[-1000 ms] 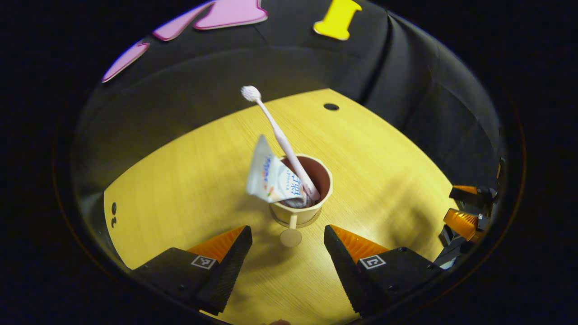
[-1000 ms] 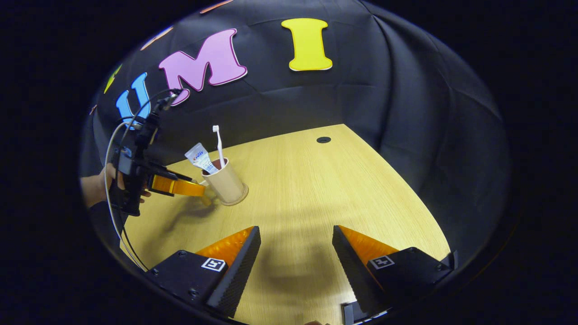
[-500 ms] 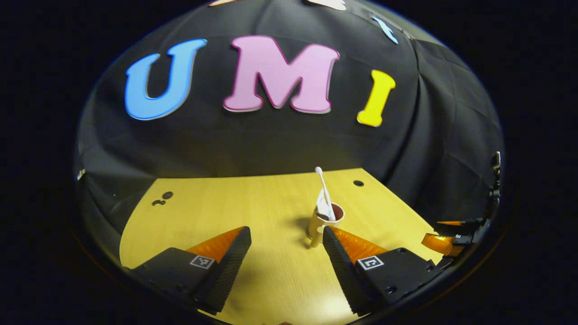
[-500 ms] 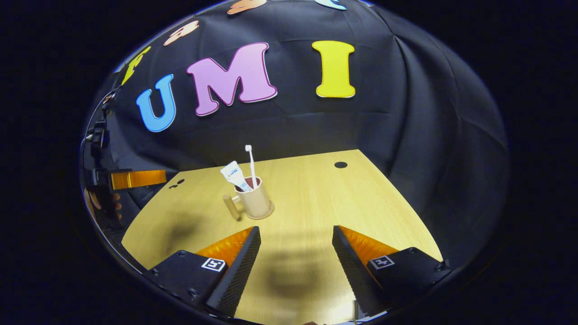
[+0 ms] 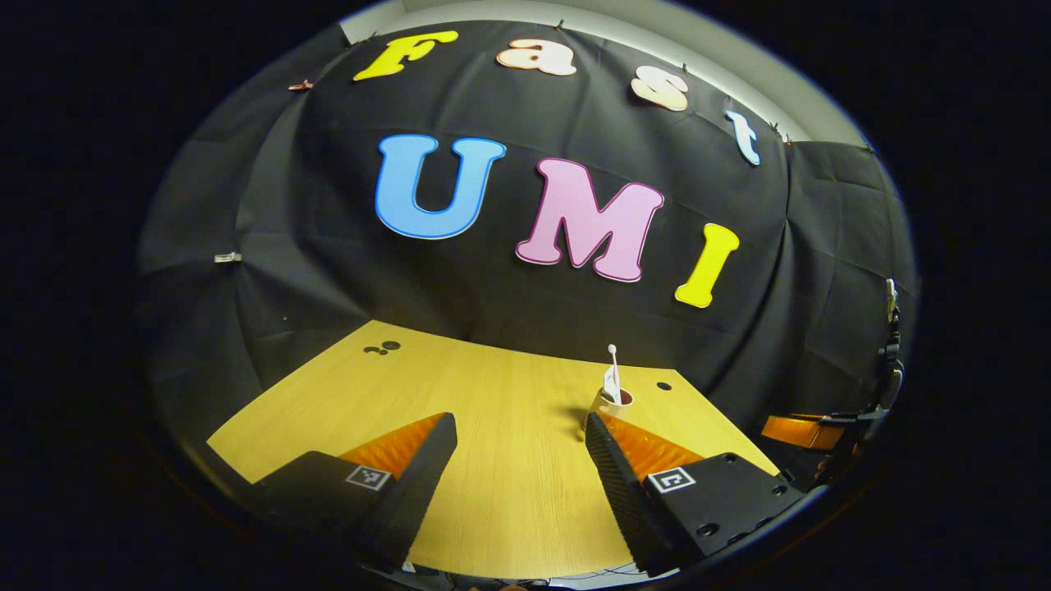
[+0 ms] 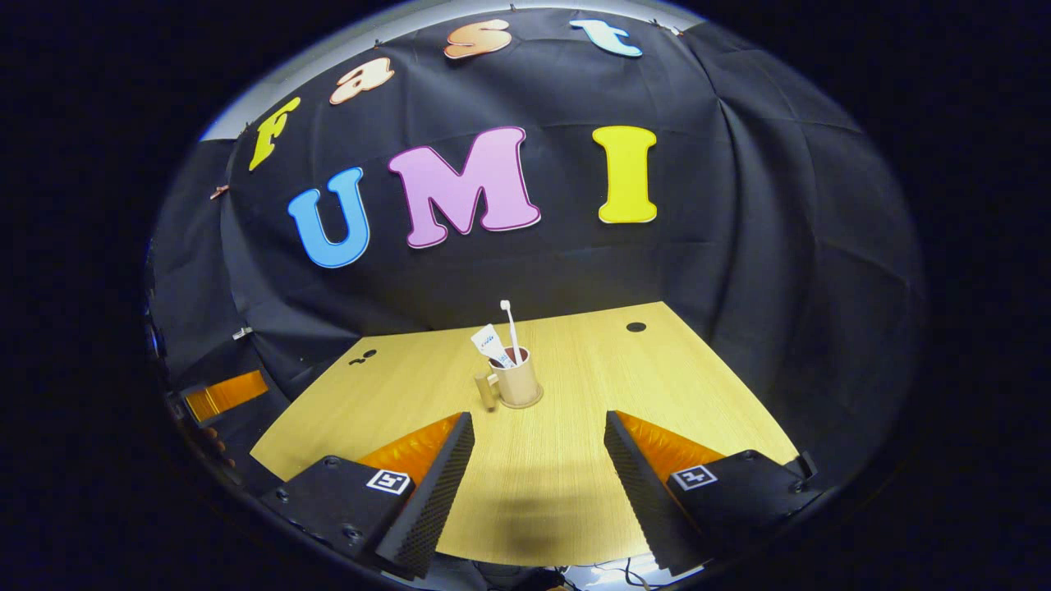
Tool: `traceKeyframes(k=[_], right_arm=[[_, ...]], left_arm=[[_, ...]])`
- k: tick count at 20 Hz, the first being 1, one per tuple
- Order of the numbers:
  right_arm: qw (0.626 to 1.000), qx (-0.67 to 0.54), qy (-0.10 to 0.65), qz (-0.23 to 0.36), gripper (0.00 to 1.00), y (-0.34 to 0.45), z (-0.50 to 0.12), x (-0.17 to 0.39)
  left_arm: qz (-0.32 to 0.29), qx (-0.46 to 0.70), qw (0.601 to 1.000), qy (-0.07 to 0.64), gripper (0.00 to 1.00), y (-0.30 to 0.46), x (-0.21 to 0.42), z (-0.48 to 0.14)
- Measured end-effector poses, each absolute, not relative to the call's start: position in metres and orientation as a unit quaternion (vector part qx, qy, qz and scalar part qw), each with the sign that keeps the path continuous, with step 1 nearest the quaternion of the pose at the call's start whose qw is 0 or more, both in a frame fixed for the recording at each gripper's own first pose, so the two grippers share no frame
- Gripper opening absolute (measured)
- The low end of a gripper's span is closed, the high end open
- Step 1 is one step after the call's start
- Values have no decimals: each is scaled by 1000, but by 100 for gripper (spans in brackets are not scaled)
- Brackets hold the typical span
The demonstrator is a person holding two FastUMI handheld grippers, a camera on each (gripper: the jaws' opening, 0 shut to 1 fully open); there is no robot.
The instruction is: Put the toothbrush and toothpaste on the desktop into the cup, then pick up the cup and place it on the coaster on the desktop.
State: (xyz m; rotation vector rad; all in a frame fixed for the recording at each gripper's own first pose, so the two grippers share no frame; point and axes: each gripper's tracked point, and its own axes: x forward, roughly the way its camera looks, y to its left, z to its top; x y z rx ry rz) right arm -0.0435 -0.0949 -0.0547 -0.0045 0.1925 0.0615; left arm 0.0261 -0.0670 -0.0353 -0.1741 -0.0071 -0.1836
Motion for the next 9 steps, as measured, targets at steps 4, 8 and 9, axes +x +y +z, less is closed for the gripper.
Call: traceKeyframes(k=[4,8,9], right_arm=[[996,-18,86,34,98,-83,-52,-73],[994,-13,105,32,98,-79,-74,-97],[994,-14,107,31,98,-79,-77,-102]], left_arm=[[-104,-107,989,20,97,-68,-15,-69],[-112,-85,990,30,98,-70,-38,-81],[-115,-77,990,26,98,-72,-43,-78]])
